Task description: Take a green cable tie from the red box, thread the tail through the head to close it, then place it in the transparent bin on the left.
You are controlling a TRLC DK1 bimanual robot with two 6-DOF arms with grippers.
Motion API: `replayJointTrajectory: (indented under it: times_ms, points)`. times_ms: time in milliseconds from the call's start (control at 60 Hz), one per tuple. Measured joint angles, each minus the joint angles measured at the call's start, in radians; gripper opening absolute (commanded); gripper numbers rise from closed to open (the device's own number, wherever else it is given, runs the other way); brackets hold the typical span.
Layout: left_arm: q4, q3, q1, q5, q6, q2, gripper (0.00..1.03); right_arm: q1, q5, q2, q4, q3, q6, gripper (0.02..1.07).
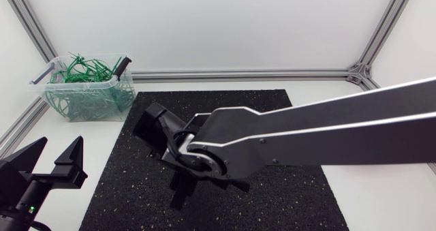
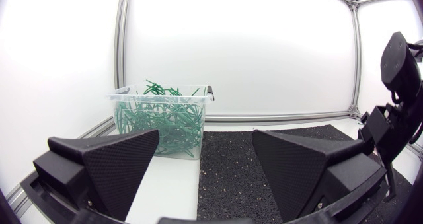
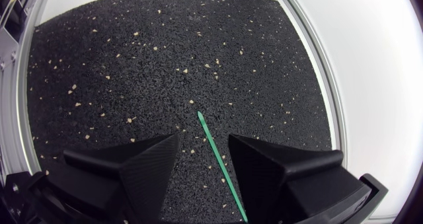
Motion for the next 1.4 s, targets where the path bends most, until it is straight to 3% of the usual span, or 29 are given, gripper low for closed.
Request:
replayJointTrajectory:
  times_ms: [167,450,867,917,1017,1117,1400]
  points:
    - [0.0,0.0,0.0,0.0,0.0,0.0,0.99,-0.166,-0.189,-0.137,-0.04,-0.057,-0.053,0.88]
    - [0.0,0.0,0.0,0.0,0.0,0.0,0.99,-0.399,-0.373,-0.253,-0.192,-0.161,-0.261,0.88]
    - [-0.008,0.002,0.0,-0.002,0.027,0.001,0.96,-0.732,-0.391,-0.251,-0.241,-0.244,-0.612,0.87]
    - [-0.027,0.011,0.0,-0.003,0.027,0.014,0.96,-0.75,-0.389,-0.241,-0.241,-0.25,-0.653,0.86]
    - [-0.084,0.037,0.0,-0.003,0.028,0.074,0.96,-0.769,-0.378,-0.214,-0.239,-0.266,-0.721,0.75]
    - [-0.108,0.052,-0.004,-0.002,0.03,0.138,0.96,-0.788,-0.372,-0.174,-0.237,-0.268,-0.777,0.74]
    - [-0.119,0.159,-0.087,0.001,0.029,0.324,0.96,-0.795,-0.356,-0.127,-0.195,-0.275,-0.846,0.64]
